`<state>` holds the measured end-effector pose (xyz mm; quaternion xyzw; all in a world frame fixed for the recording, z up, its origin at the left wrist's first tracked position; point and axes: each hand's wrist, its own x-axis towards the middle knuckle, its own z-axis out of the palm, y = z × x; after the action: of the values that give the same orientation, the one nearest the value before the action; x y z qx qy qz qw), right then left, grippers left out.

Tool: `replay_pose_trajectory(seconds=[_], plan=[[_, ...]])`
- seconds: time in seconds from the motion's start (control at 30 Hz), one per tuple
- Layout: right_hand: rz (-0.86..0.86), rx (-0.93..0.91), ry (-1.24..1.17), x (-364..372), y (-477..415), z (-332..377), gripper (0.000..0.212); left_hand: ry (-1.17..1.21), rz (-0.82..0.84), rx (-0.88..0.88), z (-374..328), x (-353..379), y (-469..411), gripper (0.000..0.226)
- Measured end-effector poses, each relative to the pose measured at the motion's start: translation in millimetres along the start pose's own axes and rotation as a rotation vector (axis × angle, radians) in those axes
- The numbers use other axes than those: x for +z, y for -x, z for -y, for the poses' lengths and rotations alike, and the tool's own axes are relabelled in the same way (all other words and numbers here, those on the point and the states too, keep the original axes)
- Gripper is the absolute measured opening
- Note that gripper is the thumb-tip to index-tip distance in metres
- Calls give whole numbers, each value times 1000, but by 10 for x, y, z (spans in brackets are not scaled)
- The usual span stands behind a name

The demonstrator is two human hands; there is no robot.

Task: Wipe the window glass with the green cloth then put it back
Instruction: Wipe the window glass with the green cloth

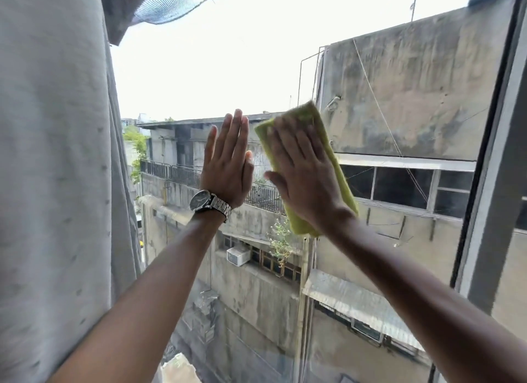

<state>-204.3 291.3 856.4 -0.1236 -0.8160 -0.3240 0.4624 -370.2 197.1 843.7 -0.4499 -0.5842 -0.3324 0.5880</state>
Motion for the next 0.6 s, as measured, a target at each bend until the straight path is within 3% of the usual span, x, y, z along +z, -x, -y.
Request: replay_pose_trajectory(seconds=[0.13, 0.27, 0.4, 0.6], plan=[[103, 9, -84, 294, 1333, 385, 67, 24, 5, -10, -33, -24, -10, 60], [136, 103, -159, 319, 1607, 521, 61, 43, 12, -17, -46, -70, -18, 59], [9, 154, -171, 238, 1095, 431, 56, 51, 2, -16, -24, -39, -8, 59], [-162, 167, -99, -109, -612, -17, 54, 32, -18, 5, 16, 11, 18, 59]])
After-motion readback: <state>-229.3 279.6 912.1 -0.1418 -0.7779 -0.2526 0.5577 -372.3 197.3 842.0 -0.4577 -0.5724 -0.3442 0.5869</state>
